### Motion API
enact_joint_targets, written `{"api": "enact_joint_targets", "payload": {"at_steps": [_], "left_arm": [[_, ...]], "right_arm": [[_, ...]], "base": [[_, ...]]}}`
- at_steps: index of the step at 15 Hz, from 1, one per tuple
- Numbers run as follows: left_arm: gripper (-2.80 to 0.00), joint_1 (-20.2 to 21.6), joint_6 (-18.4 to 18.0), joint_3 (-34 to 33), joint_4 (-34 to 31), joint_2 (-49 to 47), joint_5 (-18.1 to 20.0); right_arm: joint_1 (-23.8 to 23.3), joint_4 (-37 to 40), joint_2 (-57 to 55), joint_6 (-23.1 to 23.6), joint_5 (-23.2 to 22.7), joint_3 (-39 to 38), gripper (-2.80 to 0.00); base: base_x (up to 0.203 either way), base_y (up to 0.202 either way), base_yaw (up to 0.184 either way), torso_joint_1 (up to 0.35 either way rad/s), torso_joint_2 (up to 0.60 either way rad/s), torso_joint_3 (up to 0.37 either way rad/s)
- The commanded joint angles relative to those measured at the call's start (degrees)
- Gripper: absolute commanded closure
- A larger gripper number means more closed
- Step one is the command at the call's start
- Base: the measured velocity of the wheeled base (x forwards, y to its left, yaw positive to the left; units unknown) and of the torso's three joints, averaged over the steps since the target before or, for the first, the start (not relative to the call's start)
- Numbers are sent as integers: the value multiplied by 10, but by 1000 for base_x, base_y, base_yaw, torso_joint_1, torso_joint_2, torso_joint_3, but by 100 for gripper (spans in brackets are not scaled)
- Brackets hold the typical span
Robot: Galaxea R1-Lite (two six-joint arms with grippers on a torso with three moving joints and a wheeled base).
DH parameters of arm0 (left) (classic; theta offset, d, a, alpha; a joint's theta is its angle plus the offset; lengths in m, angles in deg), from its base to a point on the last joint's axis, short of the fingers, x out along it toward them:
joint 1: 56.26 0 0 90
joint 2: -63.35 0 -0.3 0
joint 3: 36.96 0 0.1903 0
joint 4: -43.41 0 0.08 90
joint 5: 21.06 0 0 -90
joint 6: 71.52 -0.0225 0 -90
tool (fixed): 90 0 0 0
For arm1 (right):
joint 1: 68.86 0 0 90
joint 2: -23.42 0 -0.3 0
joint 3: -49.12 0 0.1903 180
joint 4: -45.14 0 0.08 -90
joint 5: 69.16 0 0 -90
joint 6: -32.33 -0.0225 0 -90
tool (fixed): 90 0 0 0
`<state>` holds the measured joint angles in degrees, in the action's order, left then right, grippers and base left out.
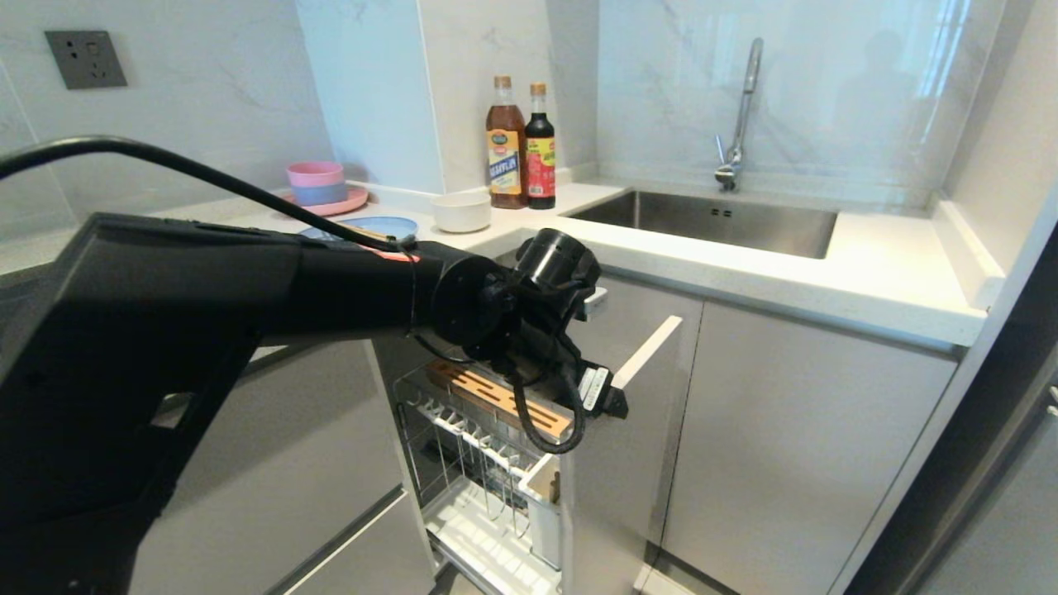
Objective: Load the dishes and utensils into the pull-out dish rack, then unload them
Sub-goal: Open the cupboard, then pick up the chopsticks and place it in the cupboard
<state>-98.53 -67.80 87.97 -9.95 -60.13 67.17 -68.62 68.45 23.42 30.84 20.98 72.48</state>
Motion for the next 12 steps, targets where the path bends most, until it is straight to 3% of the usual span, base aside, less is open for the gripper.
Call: {"api": "enact_joint_targets", "payload": {"at_steps": [1,6,12], "left_arm": [[-280,2,1,-5,-2,15,-1],[-280,0,11,-25,-1,72,4],[-280,-12,13,-76,14,191,54]], "right_arm": [[0,0,0,0,0,-1,0],[0,0,0,0,0,-1,0],[0,0,0,0,0,0,0]], "base": [[0,0,0,0,0,0],[0,0,0,0,0,0],[0,0,0,0,0,0]]}}
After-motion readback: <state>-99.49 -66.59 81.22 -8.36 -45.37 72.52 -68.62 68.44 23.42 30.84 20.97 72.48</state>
